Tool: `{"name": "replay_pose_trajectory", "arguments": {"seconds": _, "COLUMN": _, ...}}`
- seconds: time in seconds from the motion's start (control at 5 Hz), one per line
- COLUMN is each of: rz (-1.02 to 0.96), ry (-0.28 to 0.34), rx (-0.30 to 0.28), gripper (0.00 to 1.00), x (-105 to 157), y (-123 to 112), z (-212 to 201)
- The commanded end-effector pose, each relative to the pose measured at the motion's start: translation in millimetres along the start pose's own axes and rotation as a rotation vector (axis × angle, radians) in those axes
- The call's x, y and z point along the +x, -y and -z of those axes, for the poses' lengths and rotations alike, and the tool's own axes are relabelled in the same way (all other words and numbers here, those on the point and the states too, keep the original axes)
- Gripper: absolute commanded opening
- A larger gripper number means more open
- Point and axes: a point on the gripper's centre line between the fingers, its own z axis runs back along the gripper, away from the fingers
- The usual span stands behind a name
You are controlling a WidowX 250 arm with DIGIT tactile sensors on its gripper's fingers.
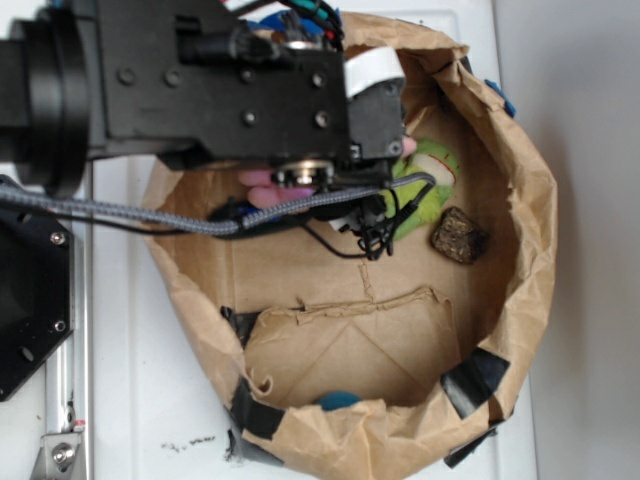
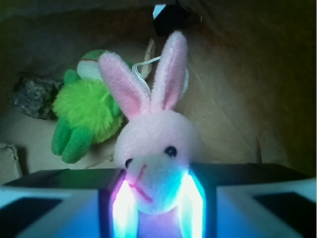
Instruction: Grab the pink bunny.
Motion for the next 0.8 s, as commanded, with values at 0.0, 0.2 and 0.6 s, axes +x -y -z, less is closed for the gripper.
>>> {"name": "replay_pose_trajectory", "arguments": {"seconds": 0.0, "rz": 0.036, "ry": 0.056, "rx": -0.074, "gripper": 0.0, "x": 11.1, "y": 4.0, "z": -22.8}}
{"name": "replay_pose_trajectory", "arguments": {"seconds": 0.2, "rz": 0.081, "ry": 0.074, "rx": -0.109, "gripper": 0.0, "x": 8.1, "y": 20.2, "z": -38.6}}
{"name": "replay_pose_trajectory", "arguments": {"seconds": 0.6, "rz": 0.159, "ry": 0.026, "rx": -0.186, "gripper": 0.0, "x": 5.3, "y": 44.3, "z": -80.6}}
